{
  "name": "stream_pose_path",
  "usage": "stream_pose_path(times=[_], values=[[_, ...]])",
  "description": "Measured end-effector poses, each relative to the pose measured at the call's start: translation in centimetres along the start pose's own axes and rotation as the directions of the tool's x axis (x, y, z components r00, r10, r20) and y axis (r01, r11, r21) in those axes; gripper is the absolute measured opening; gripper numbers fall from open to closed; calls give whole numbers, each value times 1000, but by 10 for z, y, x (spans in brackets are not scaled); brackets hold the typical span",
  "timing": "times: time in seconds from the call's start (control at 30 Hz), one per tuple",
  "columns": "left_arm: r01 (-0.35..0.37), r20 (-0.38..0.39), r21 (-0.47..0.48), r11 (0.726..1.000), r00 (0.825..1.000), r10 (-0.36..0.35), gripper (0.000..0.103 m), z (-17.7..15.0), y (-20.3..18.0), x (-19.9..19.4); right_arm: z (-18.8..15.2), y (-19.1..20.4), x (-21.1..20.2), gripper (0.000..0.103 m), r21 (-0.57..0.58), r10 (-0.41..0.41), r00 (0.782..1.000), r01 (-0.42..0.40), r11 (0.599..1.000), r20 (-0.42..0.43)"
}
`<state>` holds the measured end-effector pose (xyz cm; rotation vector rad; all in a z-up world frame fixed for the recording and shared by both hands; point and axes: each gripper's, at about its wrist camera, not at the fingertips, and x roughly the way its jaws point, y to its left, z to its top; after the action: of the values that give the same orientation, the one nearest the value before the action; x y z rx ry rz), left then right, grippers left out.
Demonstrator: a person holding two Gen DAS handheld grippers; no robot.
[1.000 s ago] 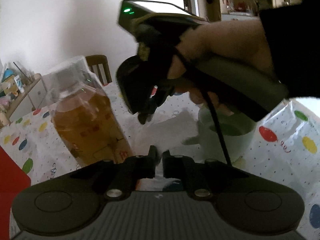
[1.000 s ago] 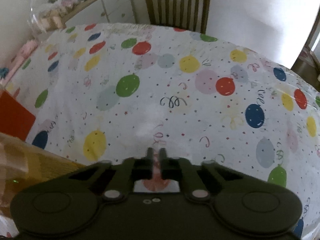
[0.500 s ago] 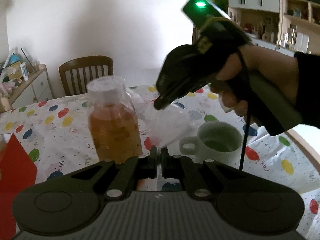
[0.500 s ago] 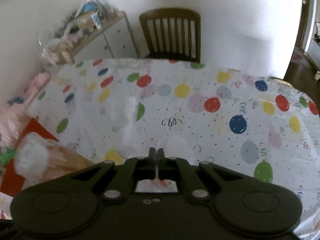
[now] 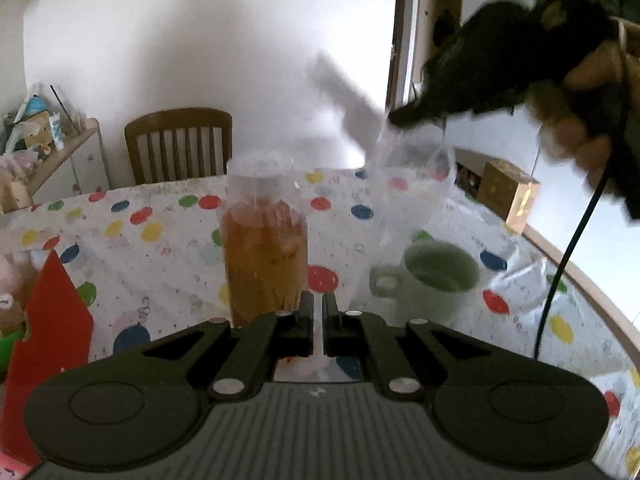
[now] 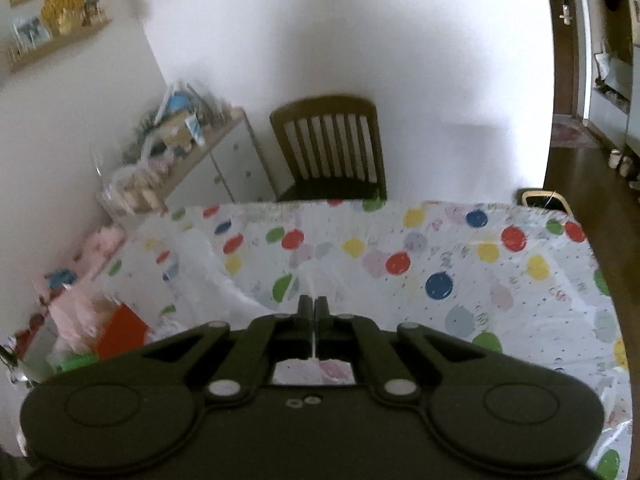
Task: Organize soft objects
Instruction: 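Lift and carry the plastic bag and white tissue with both grippers over the box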
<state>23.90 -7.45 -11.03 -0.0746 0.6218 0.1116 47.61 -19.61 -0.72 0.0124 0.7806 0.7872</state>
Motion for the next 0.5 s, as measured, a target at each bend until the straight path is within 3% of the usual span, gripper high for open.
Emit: stream_pose_path(times=[0.33,0.4,0.43,0.47,0.5], values=[[90,-57,29,996,994,-88,9,-9,-6,9,-19,-26,-68,0,78,5,999,-9,997,49],[95,-80,42,995,993,-92,19,-11,-10,17,-31,-34,-73,0,96,-12,999,9,995,32],[100,-95,46,994,991,-95,34,-12,-12,21,-37,-39,-75,0,107,-22,999,19,994,24],[105,-109,45,993,989,-99,57,-13,-13,27,-43,-44,-77,0,121,-26,1000,24,992,15],[107,-116,42,993,988,-102,71,-14,-14,30,-50,-49,-78,0,139,-31,999,30,990,7]])
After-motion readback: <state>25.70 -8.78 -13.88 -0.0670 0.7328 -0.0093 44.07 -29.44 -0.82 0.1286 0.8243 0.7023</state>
